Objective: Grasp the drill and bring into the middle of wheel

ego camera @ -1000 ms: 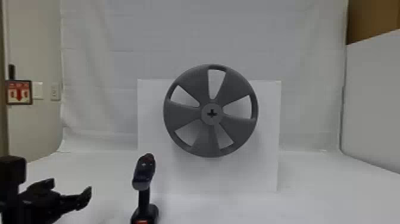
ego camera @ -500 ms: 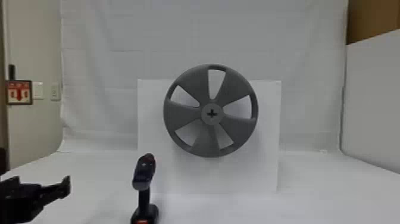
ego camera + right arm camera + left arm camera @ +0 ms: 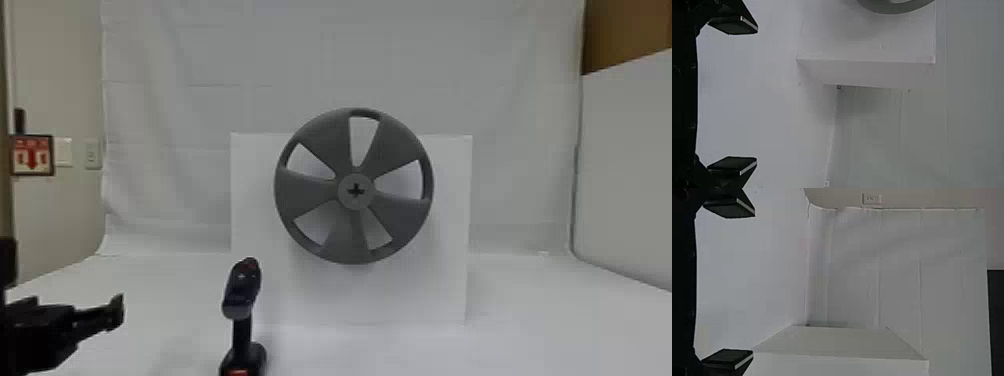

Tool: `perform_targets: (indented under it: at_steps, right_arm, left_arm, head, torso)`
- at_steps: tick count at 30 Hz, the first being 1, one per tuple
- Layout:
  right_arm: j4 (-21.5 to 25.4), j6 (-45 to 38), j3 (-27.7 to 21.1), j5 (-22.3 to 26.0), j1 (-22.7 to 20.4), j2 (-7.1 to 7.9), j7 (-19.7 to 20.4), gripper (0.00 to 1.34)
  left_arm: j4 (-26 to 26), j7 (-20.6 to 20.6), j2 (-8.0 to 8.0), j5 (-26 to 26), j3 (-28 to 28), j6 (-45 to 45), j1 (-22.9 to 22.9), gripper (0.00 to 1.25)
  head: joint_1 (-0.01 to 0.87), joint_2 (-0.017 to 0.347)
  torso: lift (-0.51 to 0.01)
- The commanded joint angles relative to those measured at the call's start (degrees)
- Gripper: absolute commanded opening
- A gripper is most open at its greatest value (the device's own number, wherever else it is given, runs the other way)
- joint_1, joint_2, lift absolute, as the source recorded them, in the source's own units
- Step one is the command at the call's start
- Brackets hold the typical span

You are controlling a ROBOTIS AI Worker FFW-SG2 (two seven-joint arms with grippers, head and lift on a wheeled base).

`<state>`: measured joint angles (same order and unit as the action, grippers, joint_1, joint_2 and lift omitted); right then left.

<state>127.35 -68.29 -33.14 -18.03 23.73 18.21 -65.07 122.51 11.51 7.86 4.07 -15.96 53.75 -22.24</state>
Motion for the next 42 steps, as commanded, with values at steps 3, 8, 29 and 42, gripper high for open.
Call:
perform_targets:
  at_steps: [3, 8, 29, 42]
  right_arm:
    - [0.00, 0.00, 0.00, 0.02, 0.09, -0.02, -0.05, 1.21]
    - [0.00, 0.00, 0.00, 0.02, 0.17, -0.02, -0.05, 1.21]
    - [0.35, 0.00, 0.18, 0.10, 0.35, 0.16, 0.04, 1.21]
    - [0.70, -0.09, -0.17, 0.19, 0.35, 0.34, 0.04, 1.21]
  left_arm:
    - [0.01, 0.00, 0.05, 0.23, -0.03, 0.13, 0.09, 1.21]
    - [0.01, 0.00, 0.05, 0.41, -0.21, 0.13, 0.09, 1.21]
    - [-0.26, 0.79, 0.05, 0.94, -0.39, -0.48, 0.88, 1.21]
    - [-0.43, 0.97, 0.05, 1.29, -0.21, -0.48, 1.06, 1.21]
  head:
    - [0.054, 0.031]
    - [0.054, 0.031]
    - [0.054, 0.031]
    - [0.054, 0.031]
  torso:
    - [-0.403]
    - [-0.403]
    - [-0.403]
    - [-0.403]
